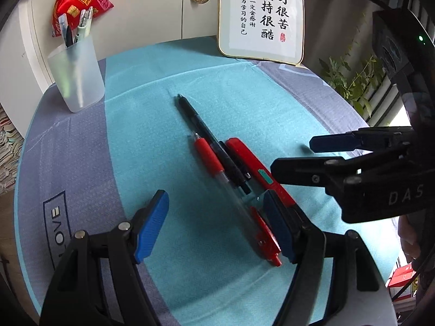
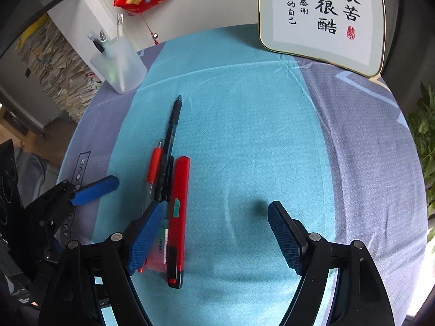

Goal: Organize stationery
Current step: 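Grasp the red pen with the left tool while the right tool grasps the red marker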

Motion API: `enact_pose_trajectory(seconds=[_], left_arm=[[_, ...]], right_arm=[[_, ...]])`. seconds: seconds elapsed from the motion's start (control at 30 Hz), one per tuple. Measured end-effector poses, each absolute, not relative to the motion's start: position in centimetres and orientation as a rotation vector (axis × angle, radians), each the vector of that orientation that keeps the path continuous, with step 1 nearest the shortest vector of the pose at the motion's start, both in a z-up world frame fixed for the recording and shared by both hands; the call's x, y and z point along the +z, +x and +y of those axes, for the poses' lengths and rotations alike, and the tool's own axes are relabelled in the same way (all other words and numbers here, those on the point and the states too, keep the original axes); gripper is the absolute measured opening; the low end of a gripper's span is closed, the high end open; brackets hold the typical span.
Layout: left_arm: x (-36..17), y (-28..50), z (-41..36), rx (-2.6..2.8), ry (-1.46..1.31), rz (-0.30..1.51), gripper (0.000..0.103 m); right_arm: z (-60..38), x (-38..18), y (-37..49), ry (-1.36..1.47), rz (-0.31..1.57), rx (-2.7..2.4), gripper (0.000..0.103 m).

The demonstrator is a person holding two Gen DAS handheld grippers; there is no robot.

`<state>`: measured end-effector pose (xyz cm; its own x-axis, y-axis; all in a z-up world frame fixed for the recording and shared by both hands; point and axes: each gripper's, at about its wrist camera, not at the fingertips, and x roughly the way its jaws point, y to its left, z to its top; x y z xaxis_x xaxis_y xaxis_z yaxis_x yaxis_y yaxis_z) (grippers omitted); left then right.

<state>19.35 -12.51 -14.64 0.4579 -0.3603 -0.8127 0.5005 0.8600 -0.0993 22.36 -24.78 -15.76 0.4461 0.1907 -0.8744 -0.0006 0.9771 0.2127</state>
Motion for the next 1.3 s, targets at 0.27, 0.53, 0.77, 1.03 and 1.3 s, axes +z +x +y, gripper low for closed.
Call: enact_pose_trajectory(seconds=[0.27,0.53,0.77,1.03,1.3], left_arm=[[-14.6,19.5,-12.6,-0.498,0.126,0.976,0.066],[-14.7,19.4,-11.4,-0.343,0.177,0.988,0.064],[-14.5,19.1,-10.9,-0.326,0.188,0.98,0.066],[-14.7,18.6,-11.5,-0.365,0.214,0.95,0.042],[-14.7,18.0,-12.2,-0.411,0.243,0.947,0.014]], right_arm=[[-24.3,-15.8,23.0,0.16,1.12,0.094,0.08],[-24.5,-15.9,22.7,0.164,1.122,0.09,0.08],[-23.6,-15.9,23.0,0.15,1.139,0.1,0.08],[-21.2,-16.4,23.6,-0.029,1.193,0.039,0.08],[-20.3,-16.0,23.7,-0.118,1.154,0.026,0.022]])
